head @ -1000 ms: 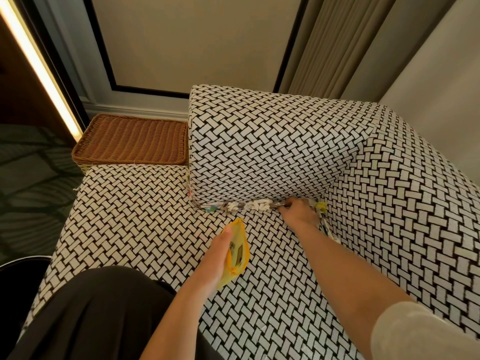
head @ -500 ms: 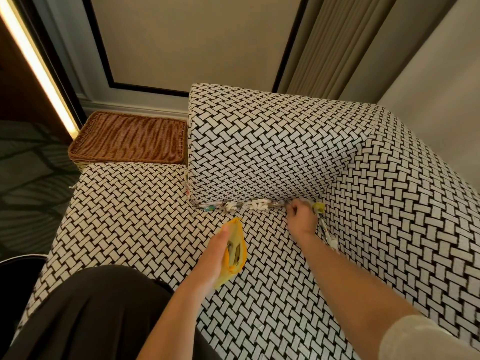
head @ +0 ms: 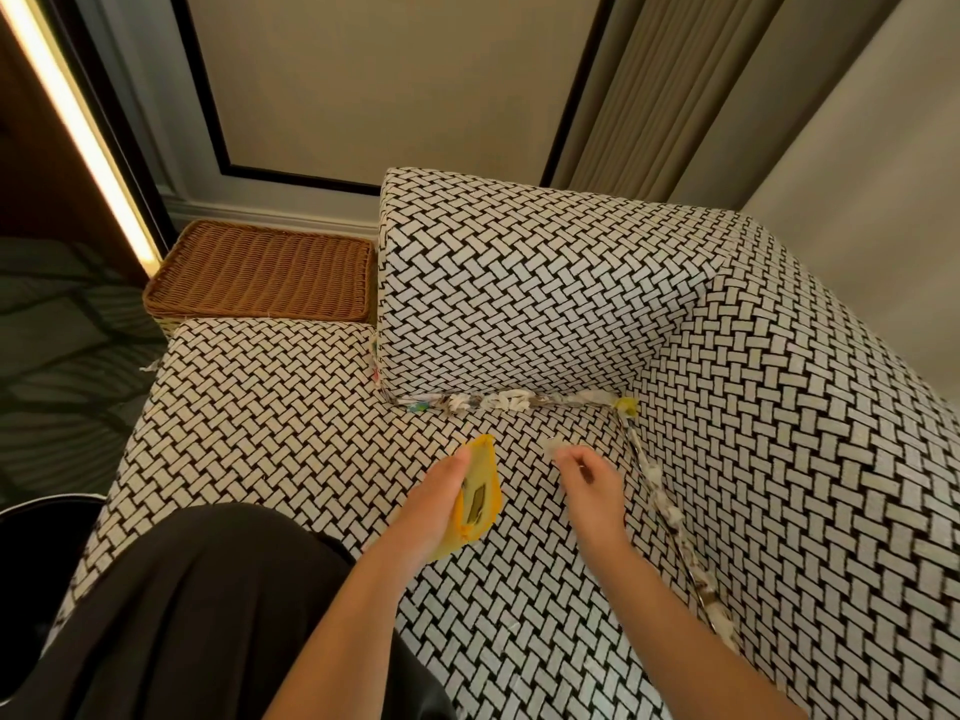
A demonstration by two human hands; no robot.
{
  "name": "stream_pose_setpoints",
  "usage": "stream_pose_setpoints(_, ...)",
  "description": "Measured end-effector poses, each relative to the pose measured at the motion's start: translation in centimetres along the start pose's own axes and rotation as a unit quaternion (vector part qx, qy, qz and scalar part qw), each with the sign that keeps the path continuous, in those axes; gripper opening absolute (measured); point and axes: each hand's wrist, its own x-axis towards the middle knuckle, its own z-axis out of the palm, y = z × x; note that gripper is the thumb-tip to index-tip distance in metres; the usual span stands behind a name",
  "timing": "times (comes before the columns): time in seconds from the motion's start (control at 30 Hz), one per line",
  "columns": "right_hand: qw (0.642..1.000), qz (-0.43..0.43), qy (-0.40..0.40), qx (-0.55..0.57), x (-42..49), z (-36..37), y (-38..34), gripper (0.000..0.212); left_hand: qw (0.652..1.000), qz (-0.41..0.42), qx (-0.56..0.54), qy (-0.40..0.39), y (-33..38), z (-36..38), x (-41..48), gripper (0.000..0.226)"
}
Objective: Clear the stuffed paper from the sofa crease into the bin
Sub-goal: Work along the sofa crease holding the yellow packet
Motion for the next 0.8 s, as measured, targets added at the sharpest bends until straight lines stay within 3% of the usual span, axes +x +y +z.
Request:
stream_pose_setpoints(0.1, 0.996, -0.046, -0.055, 0.056, -3.5, 0.9, -2.8, 0.015, 0.999, -0.019, 0.029, 0.009, -0.4, 0.0, 0.2, 0.062)
stream_pose_setpoints(0.2, 0.986, -0.119, -0.115, 0.022, -5.6, 1.8, -4.5, 0.024, 0.999, -0.013, 0.034, 0.002, -0.4, 0.0, 0.2, 0.060)
stream_pose_setpoints(0.3, 0.985, -0.137, -0.097, -0.023, -5.1, 2.2, -4.7, 0.027, 0.999, -0.021, 0.036, 0.001, -0.2, 0.1, 0.1, 0.055)
stream_pose_setpoints(0.43, 0.995, -0.074, 0.008, -0.066, -0.5, 0.9, -3.1, 0.015, 0.999, -0.030, 0.025, -0.001, 0.1, 0.1, 0.1, 0.052)
stream_pose_setpoints(0.57, 0.977, 0.026, 0.003, -0.211, 5.0, -0.6, 0.5, 0.039, 1.000, -0.007, 0.001, -0.020, -0.3, -0.2, 0.4, 0.056)
stream_pose_setpoints(0.67, 0.949, 0.036, 0.011, -0.314, 6.9, -0.9, 1.9, 0.050, 0.999, -0.001, -0.009, -0.043, -0.6, -0.4, 0.6, 0.062)
stream_pose_setpoints(0.8, 0.901, 0.028, 0.025, -0.433, 8.8, -0.4, 1.4, 0.048, 0.998, -0.003, -0.024, -0.065, -0.4, -0.4, 0.5, 0.063)
